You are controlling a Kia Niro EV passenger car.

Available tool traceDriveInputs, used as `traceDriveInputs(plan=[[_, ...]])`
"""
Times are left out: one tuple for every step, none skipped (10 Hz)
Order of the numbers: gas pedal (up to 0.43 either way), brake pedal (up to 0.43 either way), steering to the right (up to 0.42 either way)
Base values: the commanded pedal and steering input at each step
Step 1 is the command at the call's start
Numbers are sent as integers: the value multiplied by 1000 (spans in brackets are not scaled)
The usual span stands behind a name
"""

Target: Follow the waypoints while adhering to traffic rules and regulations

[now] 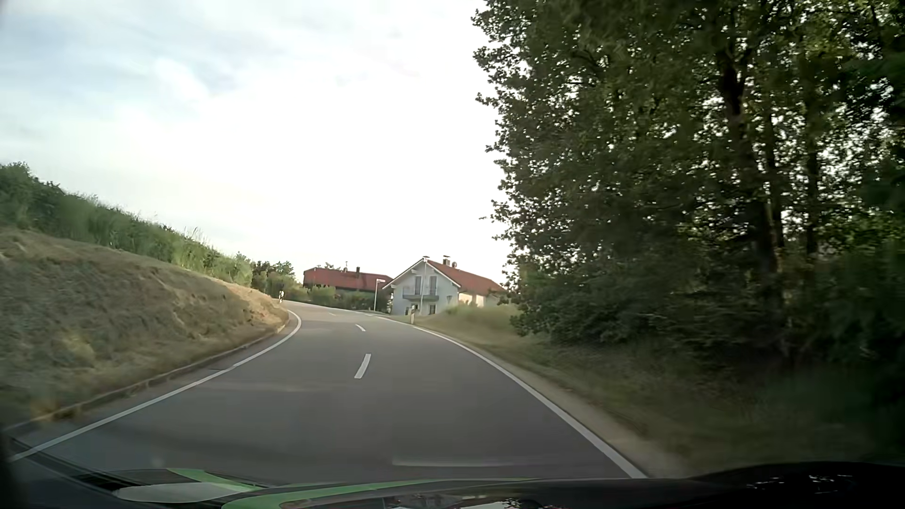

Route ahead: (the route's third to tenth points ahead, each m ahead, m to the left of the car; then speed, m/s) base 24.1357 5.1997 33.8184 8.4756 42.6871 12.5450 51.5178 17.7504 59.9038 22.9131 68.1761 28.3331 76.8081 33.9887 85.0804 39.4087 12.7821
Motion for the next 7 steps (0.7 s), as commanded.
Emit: traceDriveInputs(plan=[[280,0,-56],[280,0,-56],[268,0,-56],[240,0,-56],[240,0,-56],[240,0,-56],[240,0,-57]])
